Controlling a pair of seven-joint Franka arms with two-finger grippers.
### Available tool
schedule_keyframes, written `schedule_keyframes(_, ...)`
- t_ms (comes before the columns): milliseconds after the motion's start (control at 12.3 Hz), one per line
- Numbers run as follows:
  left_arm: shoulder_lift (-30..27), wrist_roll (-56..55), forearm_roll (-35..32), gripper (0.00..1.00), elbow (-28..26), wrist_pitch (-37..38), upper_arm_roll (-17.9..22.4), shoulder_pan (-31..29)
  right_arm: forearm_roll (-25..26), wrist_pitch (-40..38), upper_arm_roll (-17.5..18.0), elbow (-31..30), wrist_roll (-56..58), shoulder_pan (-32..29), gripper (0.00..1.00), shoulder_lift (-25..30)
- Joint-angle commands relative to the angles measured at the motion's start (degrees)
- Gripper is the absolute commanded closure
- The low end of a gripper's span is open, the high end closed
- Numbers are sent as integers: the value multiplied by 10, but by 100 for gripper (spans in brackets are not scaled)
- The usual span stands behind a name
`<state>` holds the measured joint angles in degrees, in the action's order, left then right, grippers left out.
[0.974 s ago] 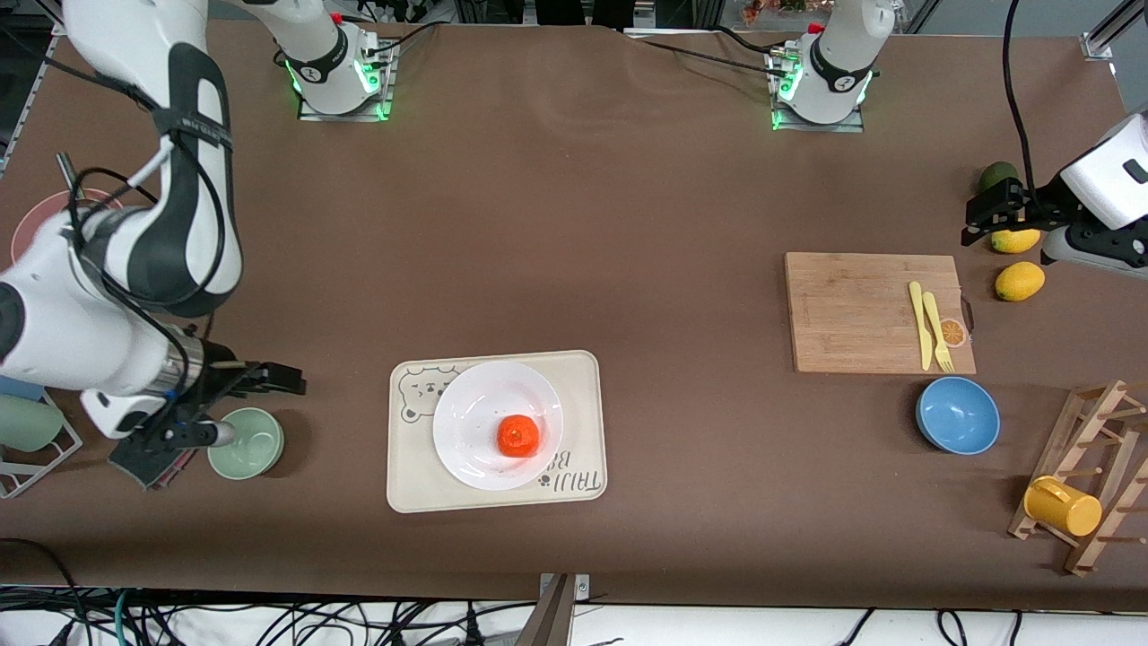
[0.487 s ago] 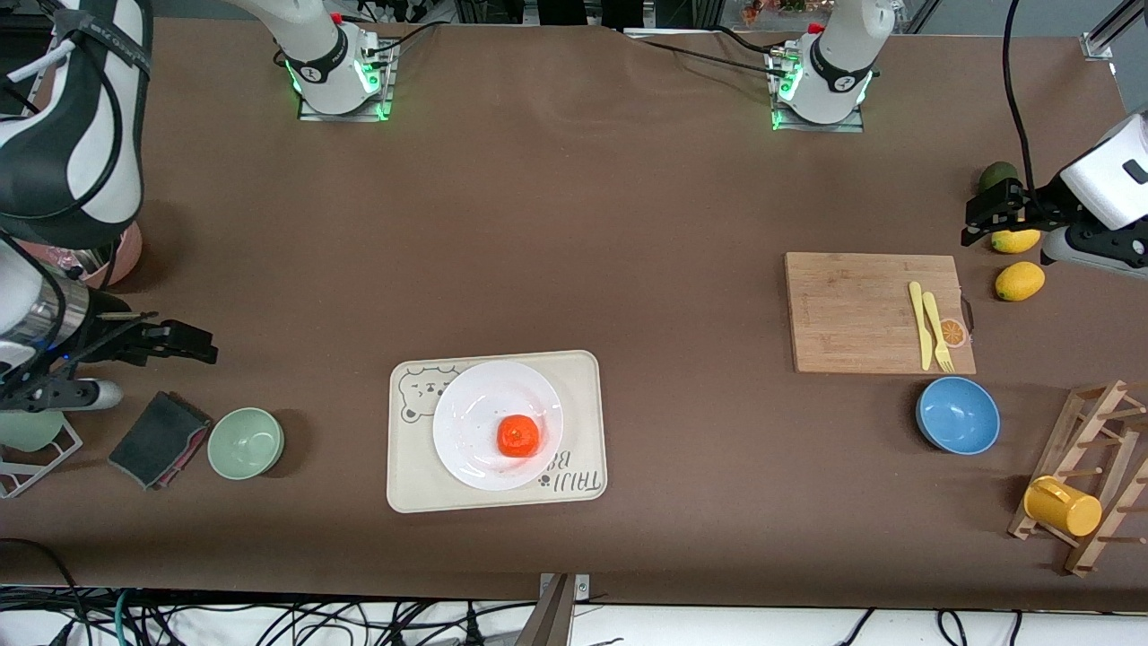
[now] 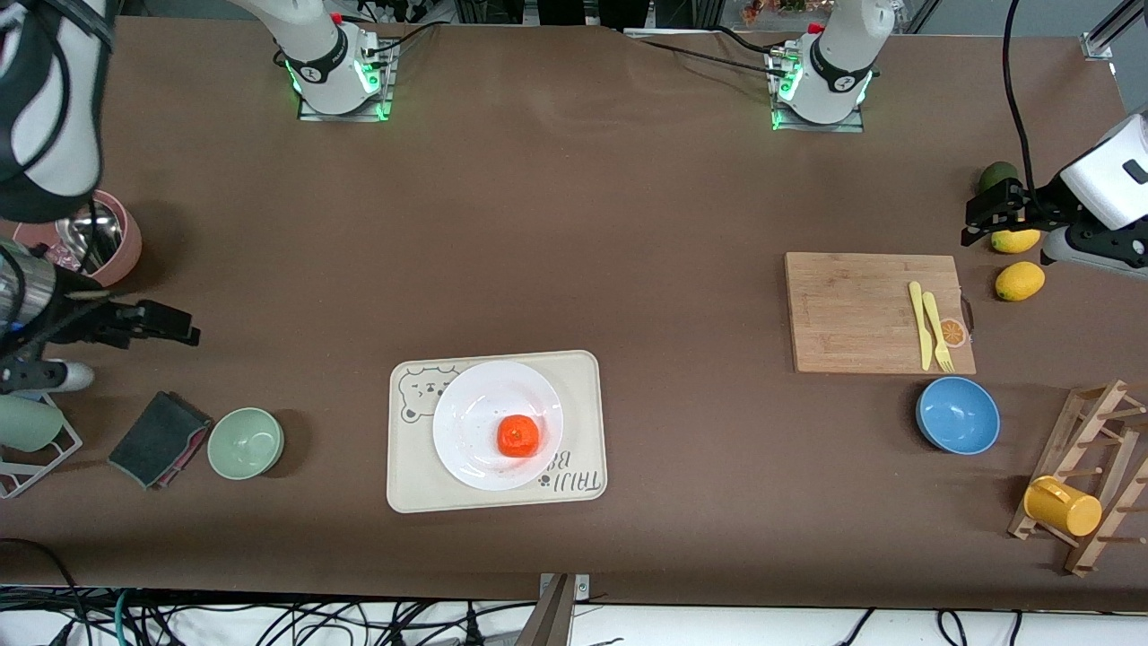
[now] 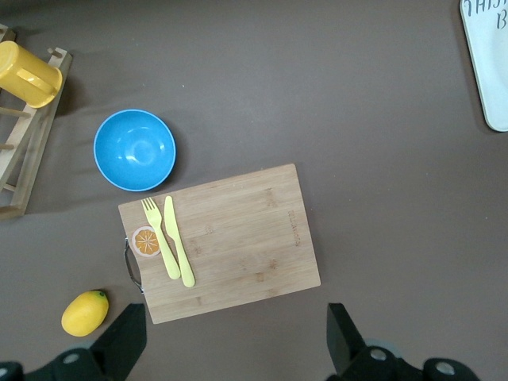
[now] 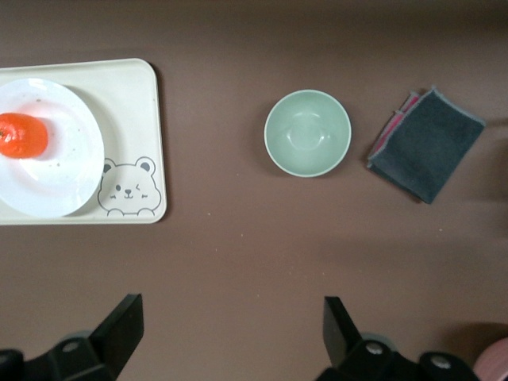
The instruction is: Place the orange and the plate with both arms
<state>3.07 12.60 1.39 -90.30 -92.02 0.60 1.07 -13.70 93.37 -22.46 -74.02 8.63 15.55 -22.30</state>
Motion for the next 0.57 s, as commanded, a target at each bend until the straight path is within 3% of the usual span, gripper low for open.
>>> schedule_keyframes(0,4,9,7,0,13,10,2,1,68,6,163,-121,-37,-141,0,134)
schedule_keyframes(81,4,9,7,0,13,10,2,1,85,5,198,-160,-51,-168,0,178)
schedule_keyframes(162,4,9,7,0,14,10,2,1,90,-2,204,-173,-50,-172,0,206)
schedule_keyframes(325,4,8,7,0,13,10,2,1,94,-53,204,-154,-49,-184,0,211)
schedule_keyframes(487,4,9,7,0,13,10,2,1,94,-57,203,-149,-50,-191,0,208)
